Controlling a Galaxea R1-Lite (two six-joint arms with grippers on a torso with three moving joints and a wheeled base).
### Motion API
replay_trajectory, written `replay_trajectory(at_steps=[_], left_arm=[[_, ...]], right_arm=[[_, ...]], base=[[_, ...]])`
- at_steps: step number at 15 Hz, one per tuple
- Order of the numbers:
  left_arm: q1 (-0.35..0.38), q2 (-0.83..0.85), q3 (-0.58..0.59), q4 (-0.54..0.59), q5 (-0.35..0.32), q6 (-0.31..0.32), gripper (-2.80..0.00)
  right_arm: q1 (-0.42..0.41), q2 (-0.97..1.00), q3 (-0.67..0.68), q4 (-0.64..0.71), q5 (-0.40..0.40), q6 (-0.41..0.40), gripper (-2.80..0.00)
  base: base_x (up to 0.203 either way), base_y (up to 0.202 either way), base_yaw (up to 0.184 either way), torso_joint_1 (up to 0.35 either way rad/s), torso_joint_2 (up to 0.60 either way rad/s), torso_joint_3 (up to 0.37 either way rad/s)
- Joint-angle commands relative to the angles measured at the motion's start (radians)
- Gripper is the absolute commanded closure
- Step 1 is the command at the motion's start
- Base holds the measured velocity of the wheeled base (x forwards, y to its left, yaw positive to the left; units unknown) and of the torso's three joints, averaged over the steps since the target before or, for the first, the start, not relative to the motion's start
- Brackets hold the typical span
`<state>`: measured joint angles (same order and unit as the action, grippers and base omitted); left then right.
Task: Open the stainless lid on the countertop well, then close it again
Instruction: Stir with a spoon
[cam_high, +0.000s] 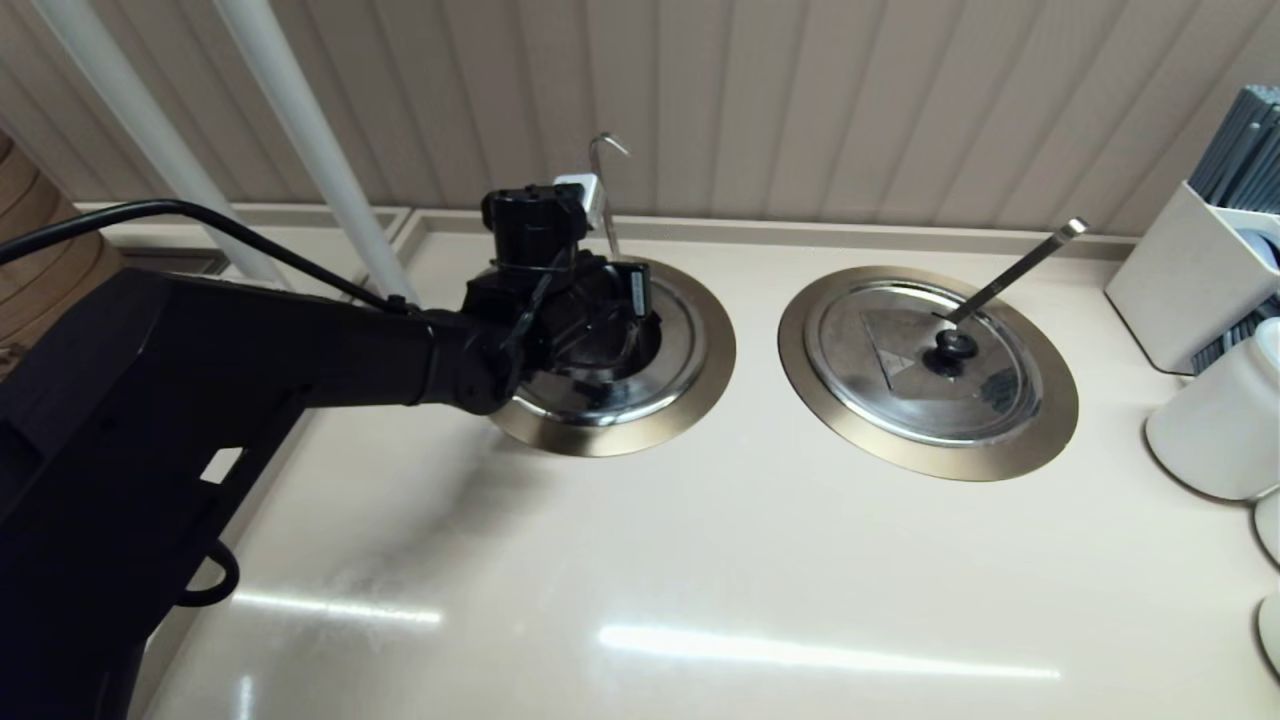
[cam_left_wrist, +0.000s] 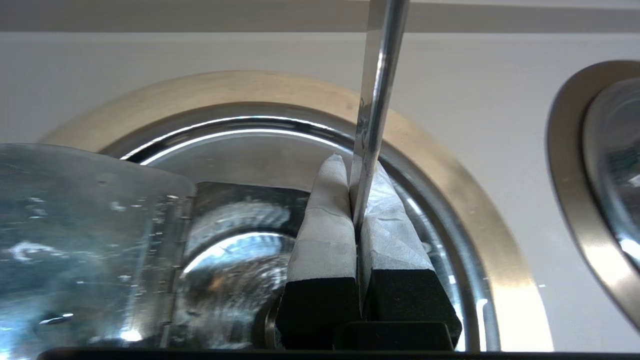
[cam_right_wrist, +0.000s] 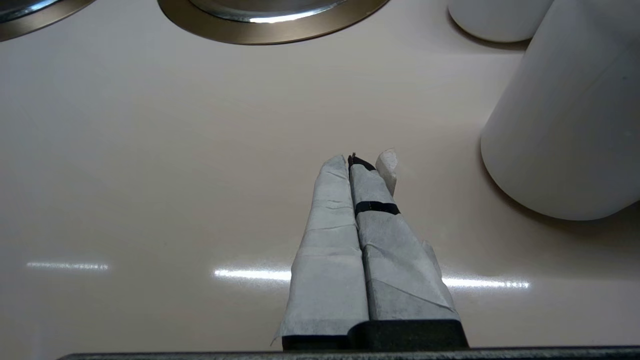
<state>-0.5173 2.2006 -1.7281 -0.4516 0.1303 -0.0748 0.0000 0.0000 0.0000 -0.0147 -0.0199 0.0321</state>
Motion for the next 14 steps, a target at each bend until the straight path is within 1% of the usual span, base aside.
replay_trajectory(at_steps=[1, 2, 3, 4, 5, 7, 8, 10, 14], left_arm=[[0.019, -0.009, -0.004, 0.016, 0.019, 0.031, 0.00], [0.022, -0.004, -0.011, 0.026, 0.047, 0.038, 0.00], [0.025, 0.006, -0.029, 0.034, 0.080, 0.076, 0.00], [0.029, 0.021, -0.040, 0.037, 0.112, 0.099, 0.00], [0.028, 0.039, -0.056, 0.036, 0.131, 0.104, 0.00], [0.026, 0.082, -0.108, 0.024, 0.145, 0.101, 0.00], [0.019, 0.101, -0.128, 0.006, 0.162, 0.098, 0.00], [-0.003, 0.100, -0.125, -0.002, 0.170, 0.077, 0.00], [-0.033, 0.135, -0.133, -0.002, 0.167, 0.076, 0.00]], right_arm=[[0.000, 0.000, 0.005, -0.001, 0.000, 0.000, 0.00], [0.000, 0.000, 0.005, -0.001, 0.000, 0.000, 0.00], [0.000, 0.000, 0.005, -0.001, 0.000, 0.000, 0.00], [0.000, 0.000, 0.005, -0.001, 0.000, 0.000, 0.00], [0.000, 0.000, 0.005, -0.001, 0.000, 0.002, 0.00], [0.000, 0.000, 0.005, 0.000, 0.000, 0.000, 0.00], [0.000, 0.000, 0.005, -0.001, 0.000, 0.001, 0.00], [0.000, 0.000, 0.005, -0.001, 0.000, 0.000, 0.00], [0.000, 0.000, 0.005, -0.001, 0.000, 0.000, 0.00]], base=[[0.000, 0.000, 0.000, 0.000, 0.00, 0.000], [0.000, 0.000, 0.000, 0.000, 0.00, 0.000], [0.000, 0.000, 0.000, 0.000, 0.00, 0.000], [0.000, 0.000, 0.000, 0.000, 0.00, 0.000], [0.000, 0.000, 0.000, 0.000, 0.00, 0.000], [0.000, 0.000, 0.000, 0.000, 0.00, 0.000], [0.000, 0.000, 0.000, 0.000, 0.00, 0.000], [0.000, 0.000, 0.000, 0.000, 0.00, 0.000], [0.000, 0.000, 0.000, 0.000, 0.00, 0.000]])
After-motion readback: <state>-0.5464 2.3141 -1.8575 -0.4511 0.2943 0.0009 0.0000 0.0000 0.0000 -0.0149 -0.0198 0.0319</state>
